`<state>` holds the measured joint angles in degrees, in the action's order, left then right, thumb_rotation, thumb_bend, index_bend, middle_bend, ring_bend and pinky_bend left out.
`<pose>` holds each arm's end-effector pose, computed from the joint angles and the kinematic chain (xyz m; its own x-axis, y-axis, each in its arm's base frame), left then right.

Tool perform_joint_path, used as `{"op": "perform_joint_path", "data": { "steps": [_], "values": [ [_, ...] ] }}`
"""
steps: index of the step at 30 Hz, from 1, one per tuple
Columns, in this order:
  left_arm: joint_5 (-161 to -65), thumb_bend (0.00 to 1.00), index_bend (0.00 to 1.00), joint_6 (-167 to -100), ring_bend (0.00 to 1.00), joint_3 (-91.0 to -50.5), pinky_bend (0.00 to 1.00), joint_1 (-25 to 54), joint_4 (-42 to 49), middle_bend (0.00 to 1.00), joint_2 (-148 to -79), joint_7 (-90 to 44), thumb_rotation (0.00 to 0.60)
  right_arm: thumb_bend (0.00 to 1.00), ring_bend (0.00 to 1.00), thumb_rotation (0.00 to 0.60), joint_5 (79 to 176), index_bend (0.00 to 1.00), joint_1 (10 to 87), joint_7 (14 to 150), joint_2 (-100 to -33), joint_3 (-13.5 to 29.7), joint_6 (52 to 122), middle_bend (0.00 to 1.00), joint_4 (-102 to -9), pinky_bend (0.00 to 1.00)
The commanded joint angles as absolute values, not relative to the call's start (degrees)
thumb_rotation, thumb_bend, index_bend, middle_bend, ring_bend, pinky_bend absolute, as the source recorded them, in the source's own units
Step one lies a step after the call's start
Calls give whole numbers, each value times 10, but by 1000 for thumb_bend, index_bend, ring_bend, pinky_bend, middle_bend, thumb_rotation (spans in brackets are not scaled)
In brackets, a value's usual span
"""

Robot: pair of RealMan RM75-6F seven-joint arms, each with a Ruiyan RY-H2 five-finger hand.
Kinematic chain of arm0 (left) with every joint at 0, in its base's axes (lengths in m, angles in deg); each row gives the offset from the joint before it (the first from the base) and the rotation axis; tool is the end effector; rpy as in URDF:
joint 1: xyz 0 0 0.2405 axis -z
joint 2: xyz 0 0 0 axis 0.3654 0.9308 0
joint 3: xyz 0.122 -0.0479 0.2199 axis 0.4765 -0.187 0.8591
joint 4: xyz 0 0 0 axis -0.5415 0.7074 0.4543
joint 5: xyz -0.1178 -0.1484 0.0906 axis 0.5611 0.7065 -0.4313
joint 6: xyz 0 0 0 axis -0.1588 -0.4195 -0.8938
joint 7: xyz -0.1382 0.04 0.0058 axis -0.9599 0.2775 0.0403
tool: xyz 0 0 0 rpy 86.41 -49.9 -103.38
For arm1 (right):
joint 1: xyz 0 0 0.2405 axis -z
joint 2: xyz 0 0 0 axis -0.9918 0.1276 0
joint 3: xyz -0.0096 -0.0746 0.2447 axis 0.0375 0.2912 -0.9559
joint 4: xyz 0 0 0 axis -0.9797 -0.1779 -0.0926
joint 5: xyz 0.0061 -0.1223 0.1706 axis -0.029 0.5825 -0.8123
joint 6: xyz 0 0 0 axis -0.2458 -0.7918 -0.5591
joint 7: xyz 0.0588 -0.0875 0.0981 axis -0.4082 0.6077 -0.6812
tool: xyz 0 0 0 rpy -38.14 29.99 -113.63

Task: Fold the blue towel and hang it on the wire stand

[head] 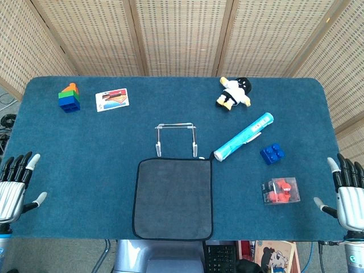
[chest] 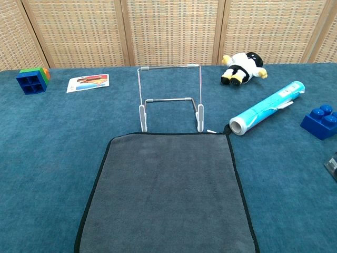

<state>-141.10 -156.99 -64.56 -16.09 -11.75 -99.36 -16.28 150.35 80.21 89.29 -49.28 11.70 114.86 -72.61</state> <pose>-0.3078 0.1807 0.1423 0.5035 -0.0464 0.8627 0.8603 -0.0651 -0.5056 -0.3060 -0.1799 0.1725 0.4606 0.1574 0.8736 -0.8869 0.0421 0.4600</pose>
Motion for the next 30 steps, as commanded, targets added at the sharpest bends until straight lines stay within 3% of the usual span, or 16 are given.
{"op": "perform_joint_path", "data": {
  "steps": [1, 18, 24, 30],
  "values": [
    [-1411, 235, 0, -1570, 0, -646, 0, -161, -117, 0, -994, -163, 600, 0, 0, 600, 1504, 0, 802, 894, -493, 117, 1148, 0, -726, 0],
    [-1446, 236, 0, -1547, 0, -643, 0, -132, -109, 0, -998, -188, 600, 0, 0, 600, 1503, 0, 800, 899, -495, 115, 1146, 0, -723, 0],
    [-1542, 236, 8, -1510, 0, -638, 21, -58, -39, 0, -1025, -218, 600, 0, 0, 600, 1487, 0, 795, 913, -503, 108, 1137, 0, -716, 0],
    [-1623, 235, 136, -1493, 0, -619, 29, 5, 64, 0, -1077, -275, 600, 0, 0, 600, 1472, 0, 793, 923, -506, 101, 1134, 0, -713, 0]
  ]
}}
